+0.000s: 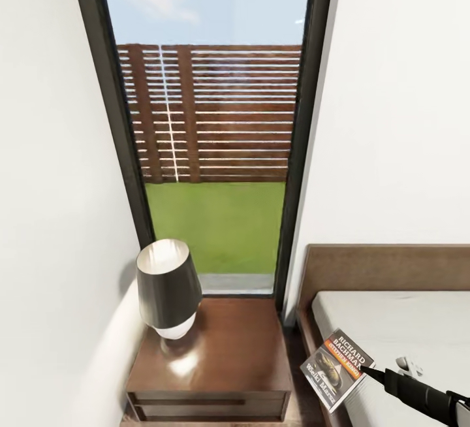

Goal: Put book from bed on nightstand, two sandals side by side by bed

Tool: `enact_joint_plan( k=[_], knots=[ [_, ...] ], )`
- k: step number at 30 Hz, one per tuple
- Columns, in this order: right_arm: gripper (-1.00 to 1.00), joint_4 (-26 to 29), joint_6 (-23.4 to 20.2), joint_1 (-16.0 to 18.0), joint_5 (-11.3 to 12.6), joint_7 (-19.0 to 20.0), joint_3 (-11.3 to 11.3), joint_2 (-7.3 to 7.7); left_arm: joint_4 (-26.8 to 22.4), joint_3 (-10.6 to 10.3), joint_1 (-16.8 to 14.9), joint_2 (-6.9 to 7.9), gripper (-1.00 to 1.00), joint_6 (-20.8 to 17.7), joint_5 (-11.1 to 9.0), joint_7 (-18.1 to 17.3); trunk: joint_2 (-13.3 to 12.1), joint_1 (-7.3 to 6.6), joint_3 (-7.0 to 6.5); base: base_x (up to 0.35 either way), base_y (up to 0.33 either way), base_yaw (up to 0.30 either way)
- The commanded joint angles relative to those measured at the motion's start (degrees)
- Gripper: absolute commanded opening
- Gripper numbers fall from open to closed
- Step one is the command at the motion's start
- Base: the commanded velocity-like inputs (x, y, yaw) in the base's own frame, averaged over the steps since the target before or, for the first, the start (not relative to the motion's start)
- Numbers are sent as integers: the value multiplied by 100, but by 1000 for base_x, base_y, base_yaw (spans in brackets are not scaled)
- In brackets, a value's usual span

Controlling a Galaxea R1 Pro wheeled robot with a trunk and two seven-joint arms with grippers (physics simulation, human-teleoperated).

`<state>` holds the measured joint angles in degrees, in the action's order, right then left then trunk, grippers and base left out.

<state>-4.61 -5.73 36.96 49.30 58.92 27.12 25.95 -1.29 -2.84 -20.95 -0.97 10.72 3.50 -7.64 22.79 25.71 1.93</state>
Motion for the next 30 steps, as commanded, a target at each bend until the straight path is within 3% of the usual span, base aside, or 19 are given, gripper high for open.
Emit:
enact_joint_plan(
  k=[1,15,30],
  knots=[
    [-100,-14,-60,12,63,32,4,-2,6,-24,-6,1,100,30,36,8,13,7,13,328,0,0],
    [-100,-14,-60,13,63,32,4,-2,6,-24,-6,0,100,30,36,8,13,7,13,288,0,0],
    [-100,-14,-60,13,63,32,4,-2,6,-24,-6,1,100,36,36,8,13,7,13,23,0,0]
  ],
)
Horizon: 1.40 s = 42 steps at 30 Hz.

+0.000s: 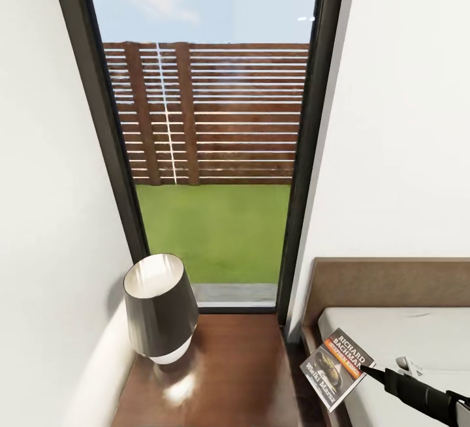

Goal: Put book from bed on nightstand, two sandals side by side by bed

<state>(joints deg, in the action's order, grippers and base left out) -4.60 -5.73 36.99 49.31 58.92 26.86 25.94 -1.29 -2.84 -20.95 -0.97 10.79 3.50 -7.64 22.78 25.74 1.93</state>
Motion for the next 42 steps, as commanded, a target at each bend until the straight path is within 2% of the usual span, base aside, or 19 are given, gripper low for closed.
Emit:
enact_joint_plan(
  k=[1,11,13,15,16,17,18,20,22,25,26,27,29,31,34,36,37,38,42],
  knots=[
    [-100,-15,-59,10,61,32,29,-1,6,-24,-6,1,100,29,36,8,14,4,13,0,0,0],
    [-100,-15,-59,10,61,33,29,-1,6,-22,-6,1,100,33,37,-30,14,4,13,0,0,0],
    [-100,-15,-59,9,61,32,29,-1,-9,7,-6,16,100,35,23,-537,14,4,13,0,0,0],
    [-100,-15,-59,10,61,32,29,-1,-106,19,-6,32,100,18,14,-1244,14,4,13,0,0,0],
    [-100,-15,-59,8,61,32,29,-1,-150,21,-6,36,100,13,11,-1426,14,4,13,0,0,0],
    [-100,-12,-59,7,61,32,29,-1,-258,24,-6,45,100,3,3,-1781,14,4,13,0,0,0],
    [-100,-13,-59,7,61,32,29,-1,-441,26,-6,57,100,-22,-13,-2292,14,4,13,0,0,0],
    [-100,-14,-59,7,61,32,29,-1,-681,28,-11,87,100,-141,-50,-2943,14,4,13,0,0,0],
    [-100,-15,-59,9,61,32,29,-1,-992,28,-21,119,100,-399,-171,-3564,14,4,13,0,0,0],
    [-100,-13,-59,9,61,32,29,-1,-1445,30,-28,141,100,-744,-434,-4113,14,4,13,0,0,0],
    [-100,-14,-59,10,61,32,29,-1,-1732,29,-31,167,100,-952,-613,-4358,14,4,13,0,0,0],
    [-100,-14,-59,10,61,32,29,-1,-1889,29,-31,185,100,-1070,-708,-4478,14,4,13,0,0,0],
    [-100,-13,-59,10,61,32,29,-1,-2531,29,-32,255,100,-1625,-1071,-4930,14,4,13,0,0,0],
    [-100,-11,-59,10,60,32,29,-1,-2977,29,-32,322,100,-2084,-1265,-5247,14,4,13,0,0,0],
    [-100,-10,-59,10,59,32,31,-1,-3562,29,-32,428,100,-2699,-1421,-5744,14,4,13,0,0,0],
    [-100,-12,-59,9,58,32,32,-1,-3739,30,-32,455,100,-2860,-1452,-5940,14,4,13,0,0,0],
    [-100,-12,-59,9,57,32,31,-1,-3896,33,-32,475,100,-2987,-1473,-6135,14,4,13,0,0,0],
    [-100,-12,-59,10,54,30,35,-3,-4179,36,-32,496,100,-3222,-1495,-6478,14,4,13,0,0,0],
    [-100,-14,-59,10,53,24,38,-47,-4485,37,-32,497,100,-3589,-1511,-6792,14,4,13,0,0,0]
  ],
)
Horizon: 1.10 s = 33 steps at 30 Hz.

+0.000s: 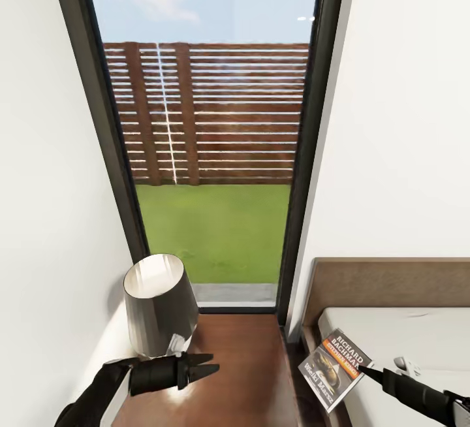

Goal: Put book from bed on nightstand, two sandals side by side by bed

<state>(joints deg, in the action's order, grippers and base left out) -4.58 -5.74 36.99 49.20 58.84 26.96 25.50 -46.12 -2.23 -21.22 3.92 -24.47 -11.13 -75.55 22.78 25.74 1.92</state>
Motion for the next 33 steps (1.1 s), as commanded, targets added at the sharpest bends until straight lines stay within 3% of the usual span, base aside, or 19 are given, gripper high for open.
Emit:
enact_joint_plan(
  k=[1,6,10,14,17,23,24,26,29,31,33],
  knots=[
    [-100,-14,-59,10,64,31,28,-35,-42,-21,-5,3,100,-112,-50,-36,14,4,14,0,0,0],
    [-100,-6,-62,10,60,43,32,-254,-286,-18,-12,-13,100,-326,-107,-156,14,4,14,0,0,0],
    [-100,29,-150,10,56,73,37,-348,-401,-35,-13,-44,100,-622,-159,-191,14,4,14,0,0,0],
    [-100,61,-249,10,55,71,33,-388,-418,-39,-13,-54,100,-686,-171,-201,14,4,14,0,0,0],
    [-100,121,-433,12,55,68,31,-512,-422,-39,-13,-56,100,-703,-176,-204,14,4,14,0,0,0],
    [-100,583,-814,18,60,51,27,-978,-424,-40,-13,-58,100,-716,-194,-206,14,4,14,0,0,0],
    [-100,898,-864,23,72,8,23,-1155,-424,-39,-13,-58,100,-717,-203,-206,14,4,14,0,0,0],
    [-100,1137,-891,26,89,-274,21,-1360,-424,-33,-13,-54,100,-717,-211,-206,14,4,14,0,0,0],
    [-100,1281,-901,27,107,-1113,20,-1688,-424,-26,-10,-50,100,-728,-232,-255,14,4,14,0,0,0],
    [-100,1320,-897,28,114,-1677,20,-1908,-424,-24,-8,-50,100,-778,-319,-384,14,4,14,0,0,0],
    [-100,1342,-894,28,119,-1971,20,-2074,-424,-23,-10,-49,100,-825,-428,-466,14,4,14,0,0,0]
  ],
)
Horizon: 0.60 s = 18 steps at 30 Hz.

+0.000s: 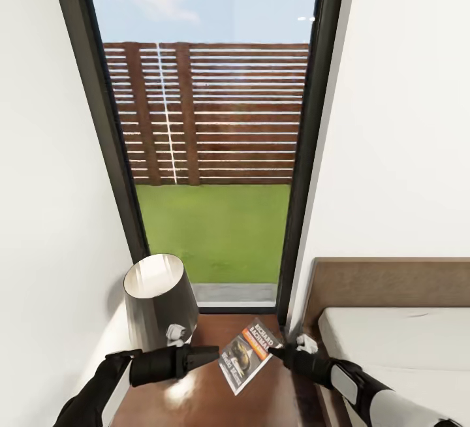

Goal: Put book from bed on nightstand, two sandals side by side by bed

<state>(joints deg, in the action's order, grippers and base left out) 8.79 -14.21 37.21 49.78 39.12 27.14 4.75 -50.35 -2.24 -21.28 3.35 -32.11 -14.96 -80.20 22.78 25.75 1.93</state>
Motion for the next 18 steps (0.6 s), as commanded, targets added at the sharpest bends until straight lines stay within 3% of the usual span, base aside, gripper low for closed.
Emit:
enact_joint_plan(
  k=[1,3,9,18],
  knots=[
    [-100,27,-45,6,63,-72,2,-57,1,-20,-6,8,100,-73,-87,-21,14,4,13,0,0,0],
    [-100,294,-46,6,60,-173,0,-133,6,-15,-5,8,100,-94,-144,-48,14,4,13,0,0,0],
    [-100,503,-47,6,58,-205,1,-165,8,-30,-5,6,100,-100,-155,-51,14,4,13,0,0,0],
    [-100,518,-47,6,59,-203,1,-168,15,-18,-5,7,100,-101,-163,-40,375,201,175,0,0,0]
  ],
)
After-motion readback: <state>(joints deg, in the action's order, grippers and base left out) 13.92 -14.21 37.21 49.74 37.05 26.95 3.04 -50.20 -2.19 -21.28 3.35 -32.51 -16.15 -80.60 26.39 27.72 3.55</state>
